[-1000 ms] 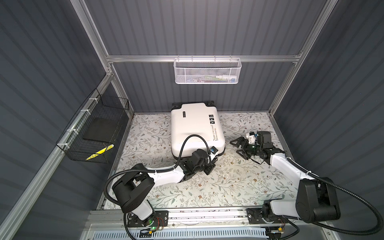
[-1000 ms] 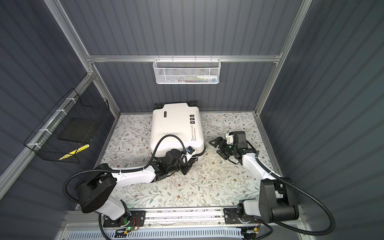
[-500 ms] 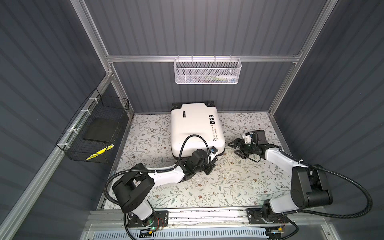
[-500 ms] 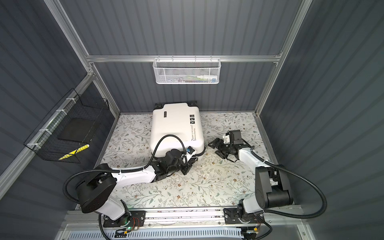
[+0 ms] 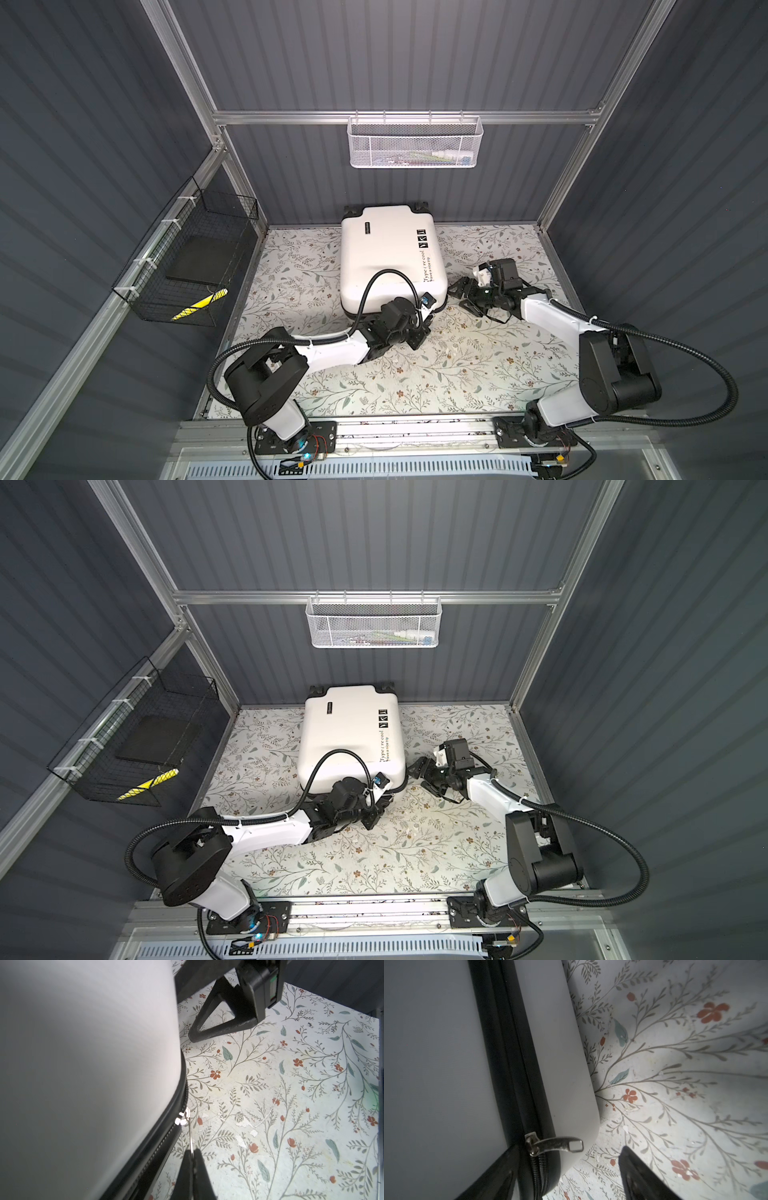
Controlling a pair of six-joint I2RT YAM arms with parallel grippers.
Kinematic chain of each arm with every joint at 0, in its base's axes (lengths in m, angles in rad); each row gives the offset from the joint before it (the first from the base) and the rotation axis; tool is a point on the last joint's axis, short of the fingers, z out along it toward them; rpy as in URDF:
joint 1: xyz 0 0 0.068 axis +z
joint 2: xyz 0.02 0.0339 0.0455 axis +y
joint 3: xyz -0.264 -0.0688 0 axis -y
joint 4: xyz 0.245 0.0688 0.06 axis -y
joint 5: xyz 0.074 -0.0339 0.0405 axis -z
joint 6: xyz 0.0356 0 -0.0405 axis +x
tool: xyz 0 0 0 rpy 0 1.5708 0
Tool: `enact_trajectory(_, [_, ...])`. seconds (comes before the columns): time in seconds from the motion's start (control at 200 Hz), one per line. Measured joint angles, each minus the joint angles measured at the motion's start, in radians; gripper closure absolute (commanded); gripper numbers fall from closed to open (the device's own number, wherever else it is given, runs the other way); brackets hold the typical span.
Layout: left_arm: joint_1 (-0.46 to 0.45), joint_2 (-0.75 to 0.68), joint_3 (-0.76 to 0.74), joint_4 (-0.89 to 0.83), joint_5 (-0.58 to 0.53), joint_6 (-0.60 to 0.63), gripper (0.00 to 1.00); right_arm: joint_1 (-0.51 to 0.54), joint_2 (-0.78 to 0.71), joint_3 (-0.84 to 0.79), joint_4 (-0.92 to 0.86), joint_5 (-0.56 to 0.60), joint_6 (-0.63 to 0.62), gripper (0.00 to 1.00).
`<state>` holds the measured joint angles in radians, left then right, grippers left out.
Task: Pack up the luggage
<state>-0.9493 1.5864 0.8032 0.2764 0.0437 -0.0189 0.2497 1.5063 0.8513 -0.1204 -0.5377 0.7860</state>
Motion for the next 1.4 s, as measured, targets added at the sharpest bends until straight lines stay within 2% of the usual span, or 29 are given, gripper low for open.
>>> enact_trajectory(0.385, [0.001,0.0,0.013,-0.025,-0.001,0.0,1.0,0.015,-0.019,0.015,-0.042,0.046,-0.037,0.19])
enact_trajectory(0.78, [0.001,0.0,0.017,-0.021,0.003,0.0,1.0,-0.102,-0.116,0.021,-0.15,-0.025,-0.127,0.17])
enact_trajectory(1.126, [0.001,0.0,0.017,-0.021,0.003,0.0,1.0,-0.105,-0.186,0.027,-0.267,0.061,-0.237,0.16])
enact_trajectory(1.401, [0.001,-0.001,0.017,-0.021,0.005,-0.002,1.0,-0.105,-0.227,0.008,-0.297,0.101,-0.271,0.17])
